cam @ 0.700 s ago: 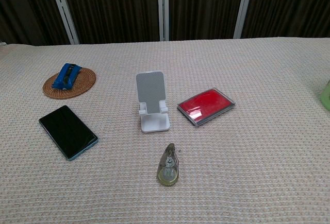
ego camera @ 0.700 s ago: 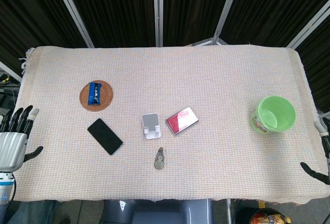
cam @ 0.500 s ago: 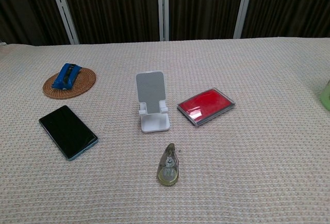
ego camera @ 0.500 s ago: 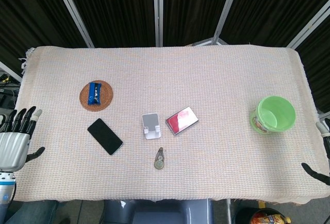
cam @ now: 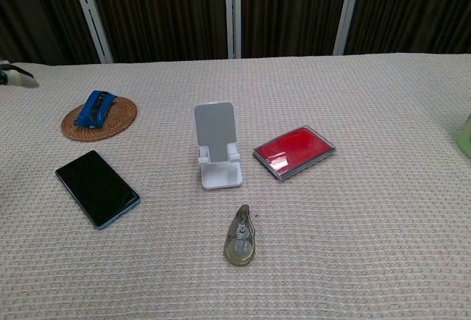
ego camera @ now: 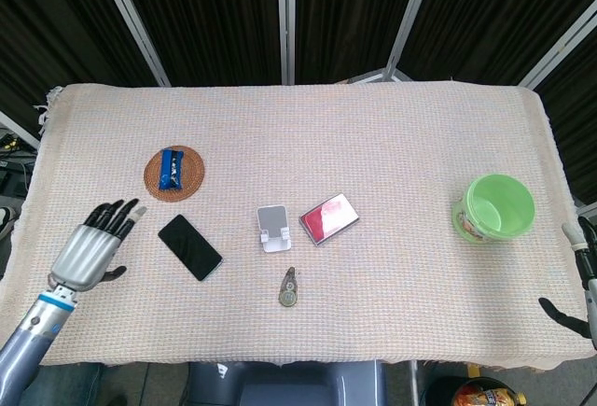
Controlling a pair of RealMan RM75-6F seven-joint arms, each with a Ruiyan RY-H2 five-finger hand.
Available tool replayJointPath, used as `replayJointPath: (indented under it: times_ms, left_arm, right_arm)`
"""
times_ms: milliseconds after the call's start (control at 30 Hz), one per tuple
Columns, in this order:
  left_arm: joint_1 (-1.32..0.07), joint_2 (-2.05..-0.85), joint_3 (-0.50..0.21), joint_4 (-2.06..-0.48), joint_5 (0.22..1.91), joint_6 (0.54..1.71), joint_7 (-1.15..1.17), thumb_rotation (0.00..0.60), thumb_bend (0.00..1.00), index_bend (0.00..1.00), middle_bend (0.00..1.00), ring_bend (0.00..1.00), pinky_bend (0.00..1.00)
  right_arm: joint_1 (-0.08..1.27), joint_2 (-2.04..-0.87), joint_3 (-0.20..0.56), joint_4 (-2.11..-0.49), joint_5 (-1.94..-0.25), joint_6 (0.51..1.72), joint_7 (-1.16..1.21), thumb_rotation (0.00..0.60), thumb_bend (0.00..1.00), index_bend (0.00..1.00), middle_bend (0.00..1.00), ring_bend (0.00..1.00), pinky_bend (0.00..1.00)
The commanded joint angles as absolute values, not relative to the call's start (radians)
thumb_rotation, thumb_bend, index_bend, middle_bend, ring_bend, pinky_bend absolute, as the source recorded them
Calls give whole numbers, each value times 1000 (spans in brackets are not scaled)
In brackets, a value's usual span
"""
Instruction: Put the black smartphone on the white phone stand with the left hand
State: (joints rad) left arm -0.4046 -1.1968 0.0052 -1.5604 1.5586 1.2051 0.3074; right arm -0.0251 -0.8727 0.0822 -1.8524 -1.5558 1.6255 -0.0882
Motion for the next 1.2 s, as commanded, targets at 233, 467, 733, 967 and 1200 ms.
replayJointPath:
  times_ms: [233, 467, 733, 967, 1200]
  left_arm:
    - [-597, -1396, 51, -1243, 1714, 1009, 89, 600, 0, 204, 112, 211, 251]
    - [-632, -1451, 73, -1174, 1735, 973, 90, 600, 0, 213, 117, 214, 251]
    - [-650, -1468, 79, -1153, 1725, 951, 113, 600, 0, 225, 121, 216, 251]
    - [-669, -1491, 84, -1132, 1717, 935, 126, 600, 0, 248, 135, 226, 253]
    - [-671, -1497, 82, -1144, 1693, 931, 149, 600, 0, 432, 307, 366, 368]
  right_arm:
    - [-9, -888, 94, -1867, -1492, 1585, -145, 600, 0, 0, 0, 0, 0]
    - [-8, -888, 94, -1871, -1486, 1582, -150, 600, 0, 0, 0, 0, 0]
    - [-8, -885, 96, -1867, -1480, 1582, -140, 600, 0, 0, 0, 0, 0]
    - [-5, -884, 95, -1867, -1475, 1575, -140, 600, 0, 0, 0, 0, 0]
    - [-5, -883, 94, -1870, -1473, 1574, -141, 600, 0, 0, 0, 0, 0]
